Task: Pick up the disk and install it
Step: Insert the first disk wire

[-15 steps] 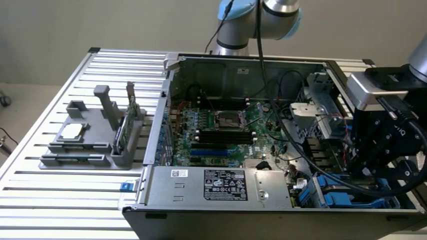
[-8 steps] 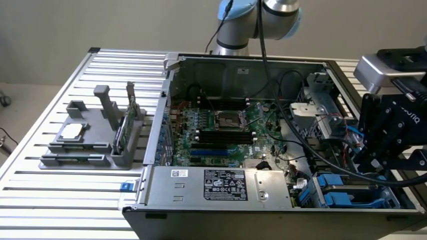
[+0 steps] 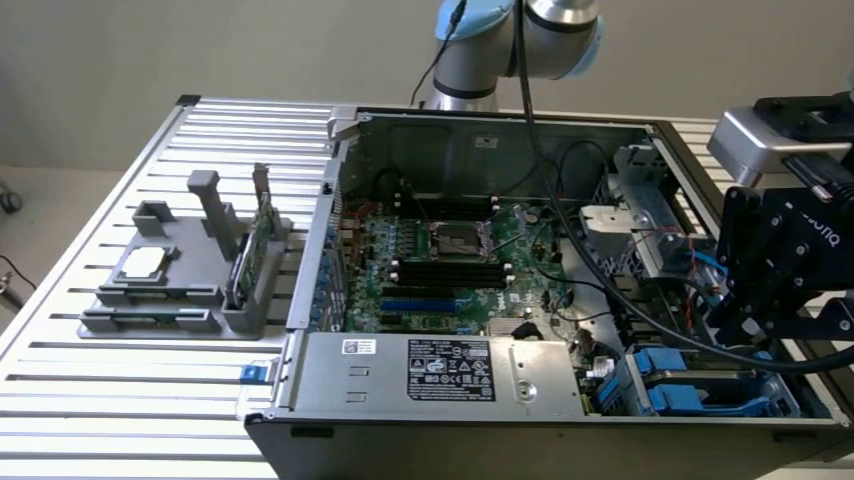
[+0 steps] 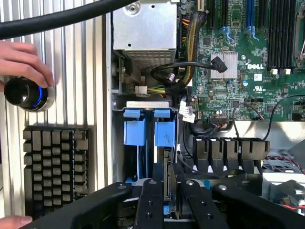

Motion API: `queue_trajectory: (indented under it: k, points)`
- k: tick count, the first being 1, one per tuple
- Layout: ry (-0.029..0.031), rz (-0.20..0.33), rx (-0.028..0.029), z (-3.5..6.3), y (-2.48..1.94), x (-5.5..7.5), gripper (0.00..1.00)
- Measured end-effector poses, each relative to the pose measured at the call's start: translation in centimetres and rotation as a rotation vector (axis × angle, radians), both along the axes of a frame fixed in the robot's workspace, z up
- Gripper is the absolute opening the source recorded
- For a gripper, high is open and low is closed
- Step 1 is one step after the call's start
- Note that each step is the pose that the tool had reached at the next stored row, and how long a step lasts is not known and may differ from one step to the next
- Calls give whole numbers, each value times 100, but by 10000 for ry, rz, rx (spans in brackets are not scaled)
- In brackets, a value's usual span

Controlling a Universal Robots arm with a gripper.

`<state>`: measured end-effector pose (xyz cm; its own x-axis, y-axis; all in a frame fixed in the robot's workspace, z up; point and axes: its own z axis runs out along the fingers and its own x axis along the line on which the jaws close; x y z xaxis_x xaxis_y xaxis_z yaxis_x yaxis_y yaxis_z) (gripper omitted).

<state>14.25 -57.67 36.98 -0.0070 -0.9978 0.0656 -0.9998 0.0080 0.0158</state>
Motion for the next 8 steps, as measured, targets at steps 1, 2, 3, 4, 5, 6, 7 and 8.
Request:
queue_trajectory:
  k: [1,2,3,4,5,6,7,8]
  points:
    - [0,0,0,0,0,0,22]
    - [0,0,0,0,0,0,22]
    - [0,1,0,0,0,0,22]
    - [0,0,-1,1,0,0,22]
    - [0,0,0,0,0,0,22]
    - [0,0,-1,0,0,0,22]
    - [0,0,0,0,0,0,22]
    - [0,0,-1,0,0,0,22]
